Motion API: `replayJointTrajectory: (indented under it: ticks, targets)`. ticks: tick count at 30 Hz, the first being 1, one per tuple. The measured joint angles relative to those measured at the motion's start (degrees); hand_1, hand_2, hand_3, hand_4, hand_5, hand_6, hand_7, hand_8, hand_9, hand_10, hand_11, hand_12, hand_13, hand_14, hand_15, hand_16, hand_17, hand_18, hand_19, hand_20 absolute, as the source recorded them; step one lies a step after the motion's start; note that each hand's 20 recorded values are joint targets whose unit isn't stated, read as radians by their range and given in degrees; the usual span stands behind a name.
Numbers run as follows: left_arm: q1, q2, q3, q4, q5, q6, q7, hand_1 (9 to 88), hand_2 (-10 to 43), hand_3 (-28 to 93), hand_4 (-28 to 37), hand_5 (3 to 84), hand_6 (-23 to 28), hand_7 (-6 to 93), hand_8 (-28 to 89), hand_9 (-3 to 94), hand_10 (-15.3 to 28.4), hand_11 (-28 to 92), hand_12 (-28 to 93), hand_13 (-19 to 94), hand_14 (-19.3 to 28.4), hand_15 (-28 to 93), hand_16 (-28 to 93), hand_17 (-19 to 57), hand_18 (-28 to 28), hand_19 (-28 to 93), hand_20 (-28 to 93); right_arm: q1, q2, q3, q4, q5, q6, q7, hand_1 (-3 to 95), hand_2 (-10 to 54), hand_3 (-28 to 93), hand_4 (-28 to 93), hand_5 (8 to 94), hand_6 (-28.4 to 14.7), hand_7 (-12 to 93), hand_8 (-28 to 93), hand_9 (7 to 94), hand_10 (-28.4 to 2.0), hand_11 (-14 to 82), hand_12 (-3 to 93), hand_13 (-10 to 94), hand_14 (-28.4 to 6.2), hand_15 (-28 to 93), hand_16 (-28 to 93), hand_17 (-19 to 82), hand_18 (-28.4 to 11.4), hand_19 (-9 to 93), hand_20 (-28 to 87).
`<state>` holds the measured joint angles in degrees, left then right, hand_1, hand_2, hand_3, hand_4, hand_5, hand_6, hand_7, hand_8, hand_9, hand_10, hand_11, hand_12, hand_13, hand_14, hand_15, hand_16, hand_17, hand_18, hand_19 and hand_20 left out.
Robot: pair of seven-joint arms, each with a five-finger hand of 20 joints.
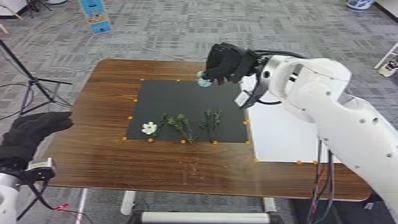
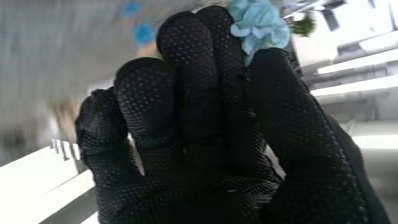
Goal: Arrange flowers
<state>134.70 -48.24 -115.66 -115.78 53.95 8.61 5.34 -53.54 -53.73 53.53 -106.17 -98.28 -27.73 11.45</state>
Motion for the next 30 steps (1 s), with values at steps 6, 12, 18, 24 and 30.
replayJointTrajectory:
  ticks: [6, 12, 18, 24, 30]
  targets:
    - [-0.89, 0.63, 0.14, -0.05, 0.0, -0.42, -0.01, 26.6, 10.3, 71, -23.4, 55.3, 2.6, 19.3, -8, 54.5, 12.6, 25, 18, 43, 16.3, 25, 4, 8.1, 12.4, 10, 23, 1.95, -6.79, -2.11, 5.78, 9.95, -3.08, 4.65, 51.7, 7.5, 58, -23, 76.4, -0.4, 27, 15, 79.3, -12.5, 34.7, 30.1, 63, -16.0, 68, 40, 29, -24.3, 77, 65]
    - [-1.11, 0.73, 0.45, -0.05, -0.01, -0.56, 0.15, 26.7, 9.9, 71, -23.2, 55.1, 2.6, 19.4, -8, 54.1, 12.4, 25, 18, 43, 15.9, 25, 4, 8.1, 12.4, 10, 23, 1.93, -10.94, -5.12, 10.36, 7.66, 1.11, 1.38, 51.5, 7.5, 58, -23, 76.4, -0.3, 26, 15, 79.2, -12.2, 34.6, 30.0, 63, -15.8, 68, 40, 29, -24.3, 77, 65]
    - [-2.38, 0.95, 2.33, 0.13, 0.09, -0.92, 0.25, 26.8, 9.9, 71, -23.0, 54.2, 2.7, 19.5, -8, 53.5, 12.1, 25, 18, 43, 15.8, 24, 4, 8.1, 12.4, 10, 23, 0.63, -15.9, -6.29, 13.99, -14.91, 5.99, -6.17, 51.3, 7.6, 57, -23, 76.1, 0.0, 27, 15, 79.2, -12.2, 34.6, 29.9, 63, -15.8, 68, 40, 29, -24.3, 77, 65]
    - [-5.34, 1.65, 5.27, 1.19, 0.13, -1.08, 0.17, 26.9, 10.1, 70, -22.3, 53.4, 2.8, 19.7, -8, 52.6, 11.9, 25, 17, 43, 15.4, 24, 4, 8.1, 12.4, 10, 23, -0.91, -22.77, -3.23, 21.98, -25.31, 4.87, -7.51, 51.3, 7.7, 57, -22, 76.0, 0.1, 27, 15, 79.1, -12.1, 34.5, 29.9, 63, -15.7, 68, 40, 29, -24.2, 77, 65]
    - [-6.56, 1.78, 5.42, 1.23, 0.15, -1.65, 0.25, 27.0, 10.0, 70, -22.1, 53.2, 2.9, 20.0, -8, 52.3, 11.9, 26, 17, 43, 15.4, 24, 4, 8.1, 12.3, 10, 23, -2.3, -27.56, -0.2, 27.24, -34.25, 3.29, -9.48, 51.5, 7.7, 56, -22, 75.9, 0.1, 26, 15, 78.8, -12.3, 34.3, 29.9, 63, -15.7, 68, 40, 29, -24.2, 77, 65]
